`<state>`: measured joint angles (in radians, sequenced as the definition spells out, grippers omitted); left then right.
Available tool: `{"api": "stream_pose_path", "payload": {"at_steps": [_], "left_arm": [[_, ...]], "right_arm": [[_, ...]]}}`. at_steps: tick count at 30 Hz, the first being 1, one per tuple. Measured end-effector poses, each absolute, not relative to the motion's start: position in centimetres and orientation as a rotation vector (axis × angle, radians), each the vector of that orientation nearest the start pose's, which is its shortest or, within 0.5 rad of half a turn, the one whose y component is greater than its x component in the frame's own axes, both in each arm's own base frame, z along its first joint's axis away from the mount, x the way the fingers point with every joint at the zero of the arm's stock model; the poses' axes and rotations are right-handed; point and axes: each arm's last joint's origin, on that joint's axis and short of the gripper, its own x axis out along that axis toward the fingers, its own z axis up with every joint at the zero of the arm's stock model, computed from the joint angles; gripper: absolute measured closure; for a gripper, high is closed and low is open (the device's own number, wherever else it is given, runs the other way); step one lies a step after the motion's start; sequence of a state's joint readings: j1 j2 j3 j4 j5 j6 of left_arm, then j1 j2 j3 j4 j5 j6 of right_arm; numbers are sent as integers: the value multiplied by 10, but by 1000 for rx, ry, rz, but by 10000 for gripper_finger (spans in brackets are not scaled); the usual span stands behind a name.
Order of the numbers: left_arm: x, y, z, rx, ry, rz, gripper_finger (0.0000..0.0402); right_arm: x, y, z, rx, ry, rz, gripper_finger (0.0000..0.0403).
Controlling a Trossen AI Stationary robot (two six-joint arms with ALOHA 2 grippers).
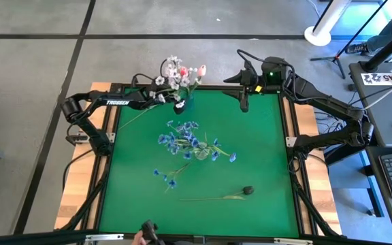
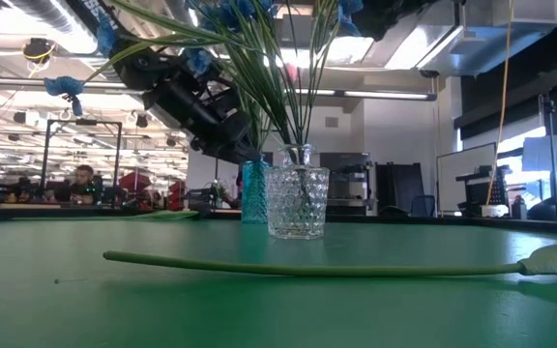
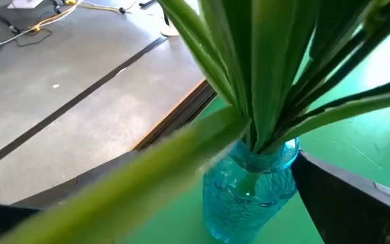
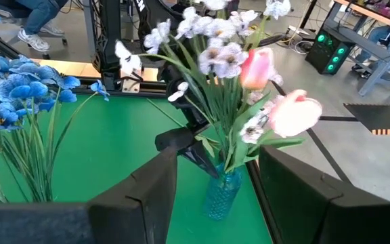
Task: Sort flowers into vase by color
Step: Adjust the blue vase, then put the top left black flower into the transparent vase
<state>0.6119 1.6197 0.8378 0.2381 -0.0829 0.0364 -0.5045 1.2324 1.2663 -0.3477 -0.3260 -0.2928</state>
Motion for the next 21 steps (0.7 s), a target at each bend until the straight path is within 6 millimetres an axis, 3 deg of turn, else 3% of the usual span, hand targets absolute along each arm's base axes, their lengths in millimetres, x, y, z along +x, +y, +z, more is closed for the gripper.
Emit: {"api": "stream_pose_path", "payload": {"at_steps": [13, 21], "left_arm": [[257, 185, 208, -40, 572, 651, 14], [255, 186, 208, -65, 568, 595, 14]], "right_arm": [[237, -120, 391, -161, 317, -133, 197], [237, -120, 391, -160, 318, -132, 197]]}}
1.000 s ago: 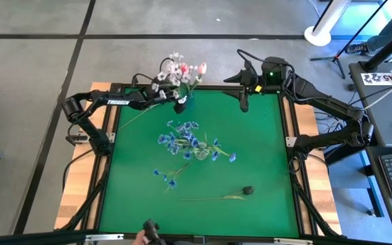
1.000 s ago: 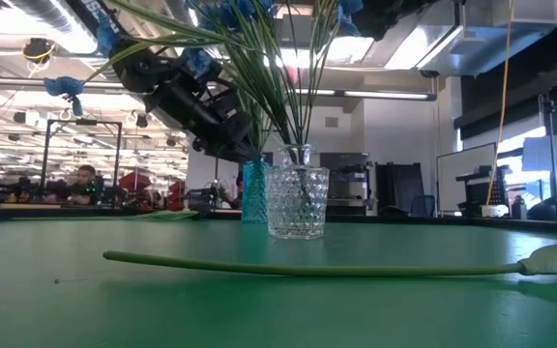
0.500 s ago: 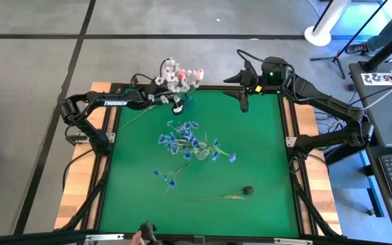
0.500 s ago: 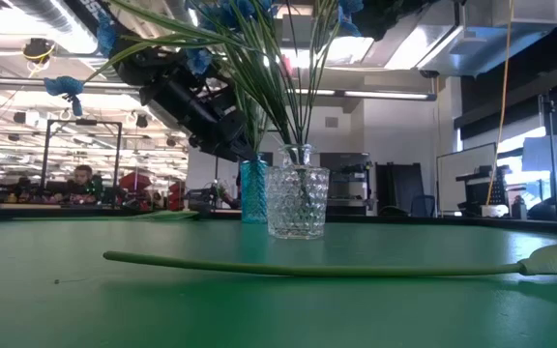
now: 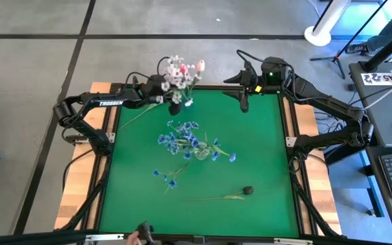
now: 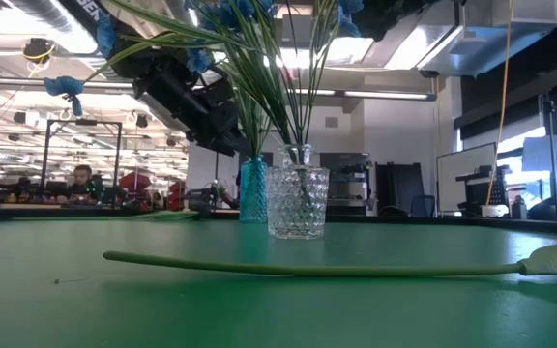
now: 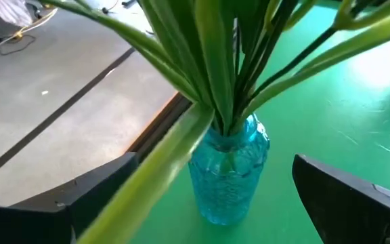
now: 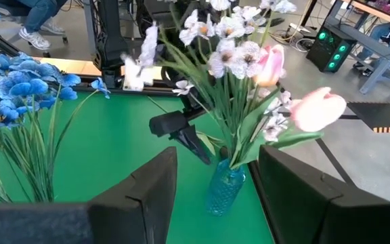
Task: Sort flowers into vase by color
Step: Put the top left black flower into the transparent vase
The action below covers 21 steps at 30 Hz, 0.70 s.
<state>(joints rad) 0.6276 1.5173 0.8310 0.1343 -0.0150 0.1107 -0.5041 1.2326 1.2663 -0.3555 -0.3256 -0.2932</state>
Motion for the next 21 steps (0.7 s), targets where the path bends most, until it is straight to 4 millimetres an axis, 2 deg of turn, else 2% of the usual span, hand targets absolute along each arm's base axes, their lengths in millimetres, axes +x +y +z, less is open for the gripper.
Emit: {"api": "stream_pose_path", "payload": {"at_steps": [11, 15, 21], "left_arm": [[235, 189, 190, -115, 612, 607, 14], [222, 185, 195, -112, 589, 629, 14], [196, 176, 214, -85, 501, 667, 14]], "right_arm": [[237, -120, 389, -155, 330, -130, 197], [237, -120, 390, -156, 329, -131, 197], [237, -120, 391, -161, 318, -134, 197]]}}
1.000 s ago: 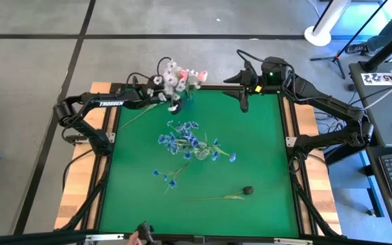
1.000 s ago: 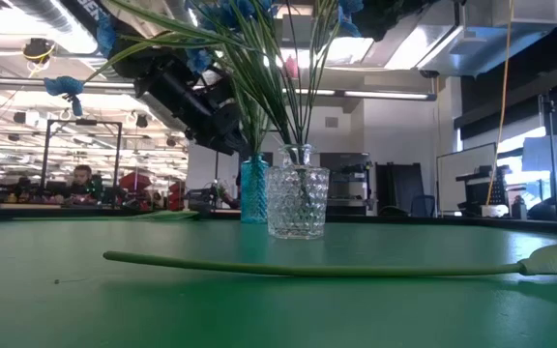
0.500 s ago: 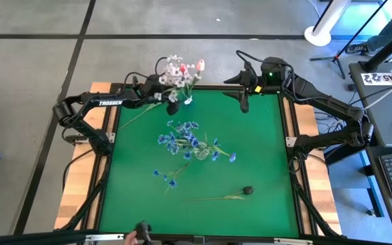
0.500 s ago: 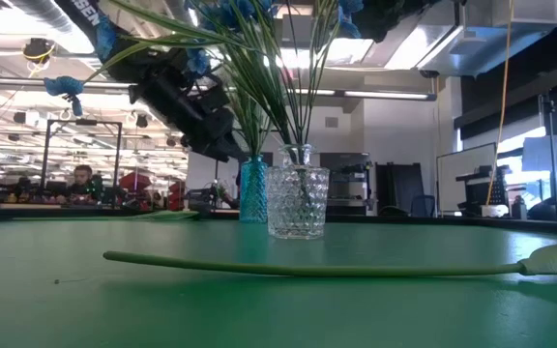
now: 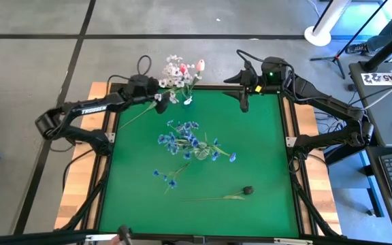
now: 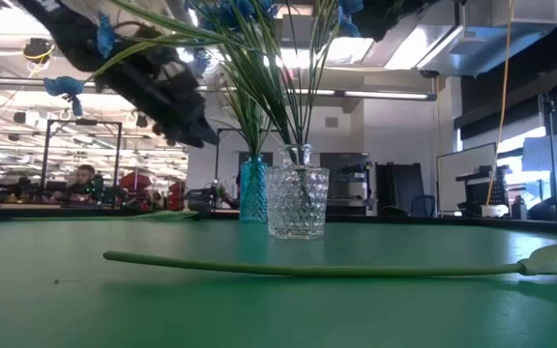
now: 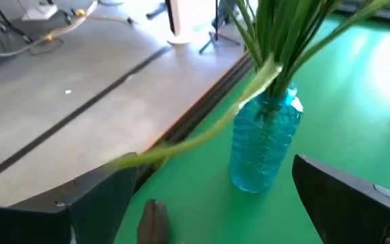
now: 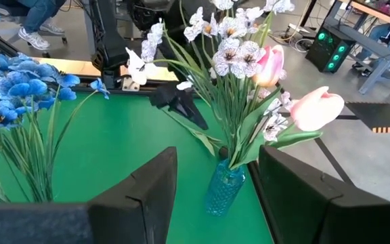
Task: Sort flowers into vase by color
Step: Put the top left black flower into the transparent vase
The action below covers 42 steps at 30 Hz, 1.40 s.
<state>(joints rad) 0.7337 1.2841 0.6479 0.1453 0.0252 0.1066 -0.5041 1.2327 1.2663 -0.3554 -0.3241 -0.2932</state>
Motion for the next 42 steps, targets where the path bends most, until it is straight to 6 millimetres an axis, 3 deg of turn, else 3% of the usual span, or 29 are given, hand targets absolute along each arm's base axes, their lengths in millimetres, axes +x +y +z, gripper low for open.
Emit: {"api": "stream_pose_path", "payload": {"at_steps": [4, 9, 17, 23, 34, 42], "left_arm": [[179, 167, 217, -83, 464, 669, 14], [161, 157, 207, -104, 471, 693, 14], [134, 149, 178, -211, 722, 816, 14], [139, 159, 180, -355, 740, 970, 14], [152, 176, 185, -557, 1125, 980, 14], [159, 184, 161, -594, 1390, 899, 14]], "right_arm": [[237, -120, 392, -165, 309, -136, 197], [237, -120, 392, -164, 307, -137, 197], [237, -120, 392, -157, 308, -138, 197], [237, -120, 392, -152, 308, -136, 197], [237, -119, 391, -150, 305, -100, 197], [237, -118, 389, -138, 315, -54, 197]]}}
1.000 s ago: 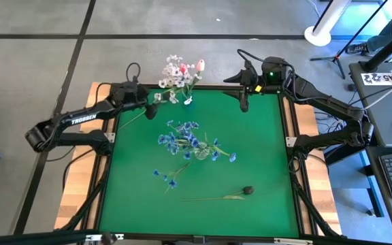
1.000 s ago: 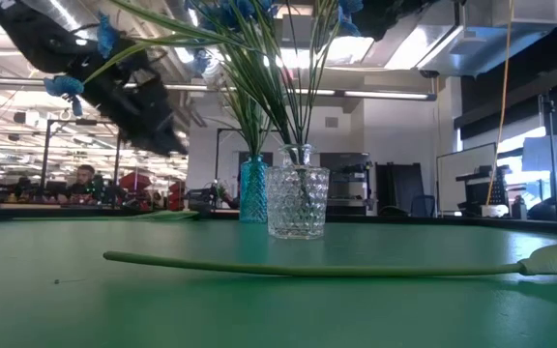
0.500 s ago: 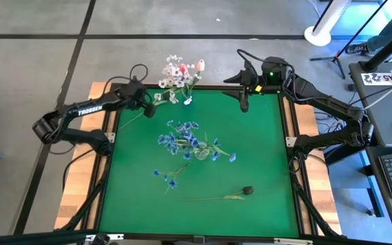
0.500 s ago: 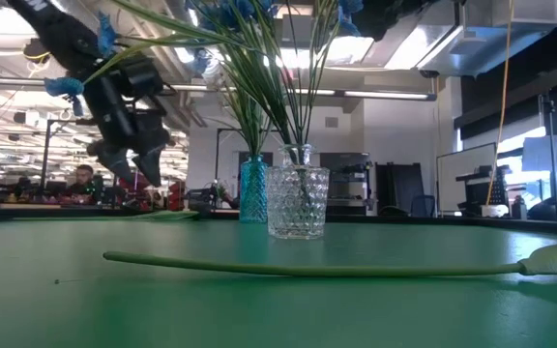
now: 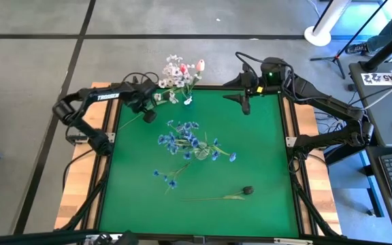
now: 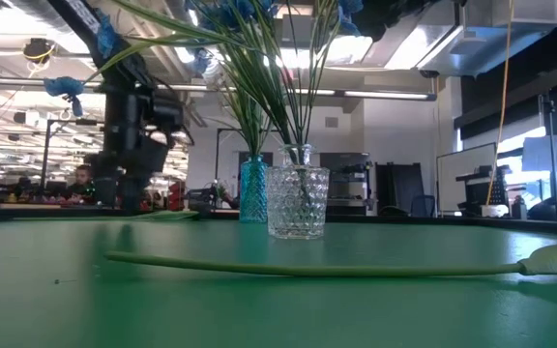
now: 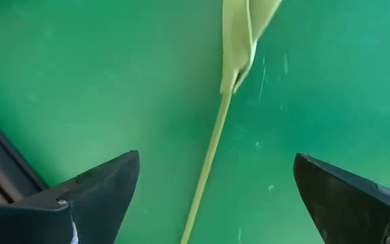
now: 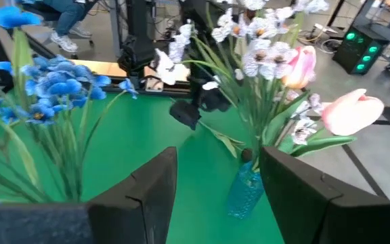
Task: Sort flowers into vase by color
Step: Put the top left black flower into the transparent vase
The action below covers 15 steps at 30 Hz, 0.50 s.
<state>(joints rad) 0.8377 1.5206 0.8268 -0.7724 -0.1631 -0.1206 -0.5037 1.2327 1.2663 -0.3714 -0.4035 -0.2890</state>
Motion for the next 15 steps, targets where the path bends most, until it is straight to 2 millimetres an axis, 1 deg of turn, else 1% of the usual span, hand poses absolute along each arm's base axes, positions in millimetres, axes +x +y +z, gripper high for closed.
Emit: {"api": "stream_pose_path", "payload": {"at_steps": [3, 5, 7, 9, 11, 13, 15], "left_arm": [[161, 186, 149, -590, 1451, 874, 15], [162, 188, 146, -534, 1490, 863, 17], [162, 188, 145, -454, 1529, 921, 25], [163, 188, 146, -343, 1573, 975, 37], [163, 187, 146, -274, 1603, 992, 52], [164, 186, 146, -252, 1610, 988, 69], [167, 184, 146, -270, 1598, 986, 86]], "right_arm": [[237, -117, 389, -132, 318, -36, 197], [237, -117, 389, -133, 318, -37, 197], [237, -117, 389, -134, 317, -35, 197], [237, -117, 389, -135, 315, -26, 197], [237, -117, 389, -137, 313, -20, 197], [237, -116, 389, -137, 313, -18, 197], [237, -117, 389, -138, 314, -18, 197]]}}
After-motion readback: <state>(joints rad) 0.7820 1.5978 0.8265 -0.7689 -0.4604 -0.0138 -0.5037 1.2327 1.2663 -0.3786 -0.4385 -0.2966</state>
